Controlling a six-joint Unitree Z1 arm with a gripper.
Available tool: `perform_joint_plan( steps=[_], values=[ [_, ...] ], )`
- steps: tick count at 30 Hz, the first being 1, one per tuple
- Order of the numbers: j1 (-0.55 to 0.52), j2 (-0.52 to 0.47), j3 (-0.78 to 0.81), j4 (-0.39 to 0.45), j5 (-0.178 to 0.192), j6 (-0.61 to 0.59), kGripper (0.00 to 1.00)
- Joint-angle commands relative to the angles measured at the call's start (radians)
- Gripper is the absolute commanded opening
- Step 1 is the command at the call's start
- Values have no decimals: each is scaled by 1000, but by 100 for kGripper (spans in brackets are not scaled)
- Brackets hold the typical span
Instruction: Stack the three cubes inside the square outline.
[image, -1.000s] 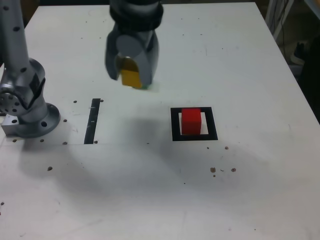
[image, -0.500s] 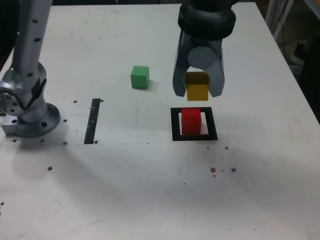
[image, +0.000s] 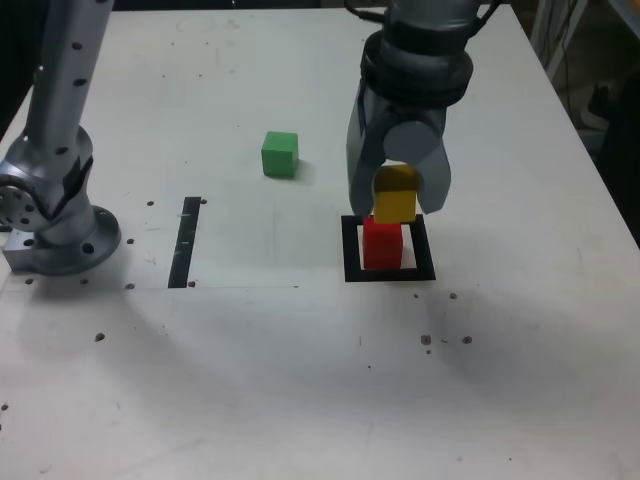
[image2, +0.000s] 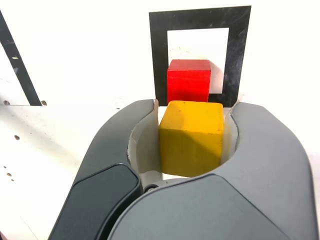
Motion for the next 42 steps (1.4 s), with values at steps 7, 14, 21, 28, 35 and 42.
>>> perform_joint_plan(
  steps=[7, 14, 21, 28, 35, 42],
  values=[
    [14, 8, 44, -14, 4, 10, 18],
    [29, 19, 70, -36, 5, 10, 18],
    [29, 20, 78, -44, -4, 9, 18],
    [29, 25, 85, -45, -9, 9, 18],
    [29, 32, 87, -48, -7, 9, 18],
    [29, 38, 90, -64, -4, 9, 21]
  ],
)
